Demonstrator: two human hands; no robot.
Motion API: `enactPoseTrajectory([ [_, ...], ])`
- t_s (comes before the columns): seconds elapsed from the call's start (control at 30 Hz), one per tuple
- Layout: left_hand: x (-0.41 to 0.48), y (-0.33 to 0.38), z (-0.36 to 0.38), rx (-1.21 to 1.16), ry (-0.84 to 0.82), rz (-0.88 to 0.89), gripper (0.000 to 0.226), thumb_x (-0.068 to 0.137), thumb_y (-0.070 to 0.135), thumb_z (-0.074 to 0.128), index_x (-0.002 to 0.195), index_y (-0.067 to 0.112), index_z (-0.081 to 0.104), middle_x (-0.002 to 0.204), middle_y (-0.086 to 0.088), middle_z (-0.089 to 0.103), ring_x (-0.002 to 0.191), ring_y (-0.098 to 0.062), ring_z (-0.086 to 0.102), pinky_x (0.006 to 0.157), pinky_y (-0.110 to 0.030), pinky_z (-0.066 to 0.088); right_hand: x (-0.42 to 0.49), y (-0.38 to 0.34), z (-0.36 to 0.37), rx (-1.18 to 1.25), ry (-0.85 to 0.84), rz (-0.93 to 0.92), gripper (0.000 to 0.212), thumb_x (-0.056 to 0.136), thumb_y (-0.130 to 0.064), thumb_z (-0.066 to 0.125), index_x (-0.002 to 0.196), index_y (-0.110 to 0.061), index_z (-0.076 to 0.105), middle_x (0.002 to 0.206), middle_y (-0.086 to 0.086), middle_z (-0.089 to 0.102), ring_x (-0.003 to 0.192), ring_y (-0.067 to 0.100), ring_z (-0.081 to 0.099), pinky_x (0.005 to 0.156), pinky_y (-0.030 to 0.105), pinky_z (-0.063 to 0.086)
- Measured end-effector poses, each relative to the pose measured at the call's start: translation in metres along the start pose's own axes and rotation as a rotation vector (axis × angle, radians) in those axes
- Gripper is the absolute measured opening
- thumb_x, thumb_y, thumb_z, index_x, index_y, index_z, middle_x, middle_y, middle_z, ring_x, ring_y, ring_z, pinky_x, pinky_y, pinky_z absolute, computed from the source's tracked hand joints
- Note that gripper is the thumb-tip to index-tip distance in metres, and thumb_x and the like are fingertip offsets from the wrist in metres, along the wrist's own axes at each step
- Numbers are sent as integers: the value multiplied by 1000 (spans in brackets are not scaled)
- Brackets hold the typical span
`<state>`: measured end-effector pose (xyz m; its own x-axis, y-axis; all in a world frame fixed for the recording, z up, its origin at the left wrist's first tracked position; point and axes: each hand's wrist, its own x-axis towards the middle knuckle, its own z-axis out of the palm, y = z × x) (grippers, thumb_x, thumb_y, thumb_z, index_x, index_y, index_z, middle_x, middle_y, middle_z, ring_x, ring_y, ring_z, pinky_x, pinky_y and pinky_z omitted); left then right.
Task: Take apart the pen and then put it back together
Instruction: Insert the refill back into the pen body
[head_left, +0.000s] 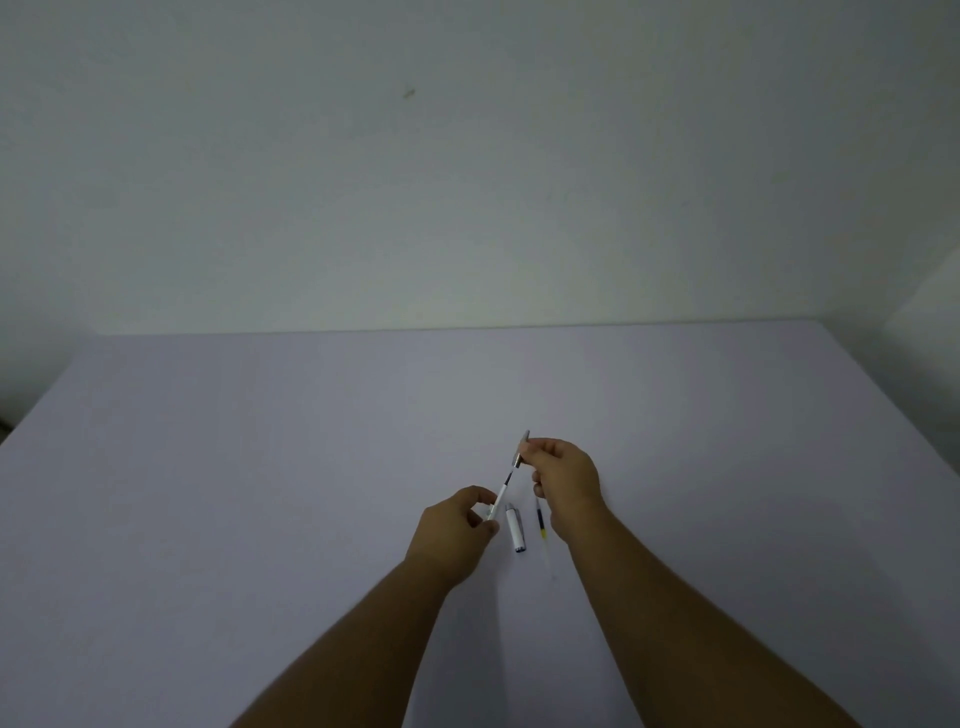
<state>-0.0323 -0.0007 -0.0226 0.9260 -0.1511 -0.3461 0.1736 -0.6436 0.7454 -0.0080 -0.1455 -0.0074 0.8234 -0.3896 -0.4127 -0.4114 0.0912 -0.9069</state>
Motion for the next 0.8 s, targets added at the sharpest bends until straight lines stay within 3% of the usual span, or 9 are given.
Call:
enactPoseTrajectory([
  [0.1, -3, 2, 0, 6, 13, 14, 24, 89, 26, 60, 112, 28, 59, 75, 6, 58, 59, -5, 52, 51, -14, 42, -7, 0, -1, -25, -41, 8, 5, 84, -19, 65, 86, -15, 67, 82, 7, 65, 59, 13, 48, 55, 25, 45],
  [0.2, -6, 4, 0, 8, 30, 25, 22, 88, 26, 61, 110, 29, 59, 69, 11, 55, 58, -4, 52, 50, -13, 39, -15, 1, -2, -46, -78, 15, 21, 85, -20, 65, 102, -9, 68, 90, 7, 68, 62, 12, 49, 57, 24, 44],
  [0.43, -11, 11, -2, -28, 75, -9, 25, 87, 27, 62, 111, 22, 62, 72, 13, 56, 56, -3, 53, 31, -3, 37, -31, 2, -4, -105, -192, -7, 10, 84, -19, 65, 90, -13, 70, 72, -4, 63, 61, 8, 49, 57, 21, 40],
  [0.57, -14, 17, -3, -23, 84, -8, 21, 86, 28, 63, 102, 16, 69, 66, 15, 55, 55, -2, 53, 32, 0, 35, -37, -4, -8, -93, -269, -31, 17, 88, -15, 60, 102, -15, 70, 92, 1, 67, 63, 4, 48, 57, 20, 39],
  [0.7, -16, 22, -6, -34, 104, -1, 17, 85, 28, 64, 96, 16, 71, 65, 12, 58, 54, -3, 53, 34, -4, 39, -38, -12, -11, -153, -314, -55, 9, 88, -21, 61, 89, -21, 70, 91, -1, 67, 61, 3, 46, 57, 21, 39],
  [0.8, -17, 26, -7, -8, 127, 16, 19, 85, 28, 64, 99, 16, 71, 75, 9, 60, 63, -4, 54, 53, -14, 43, -36, -15, -11, -237, -286, -49, 12, 83, -29, 67, 84, -17, 66, 83, -3, 64, 67, 5, 50, 65, 25, 42],
])
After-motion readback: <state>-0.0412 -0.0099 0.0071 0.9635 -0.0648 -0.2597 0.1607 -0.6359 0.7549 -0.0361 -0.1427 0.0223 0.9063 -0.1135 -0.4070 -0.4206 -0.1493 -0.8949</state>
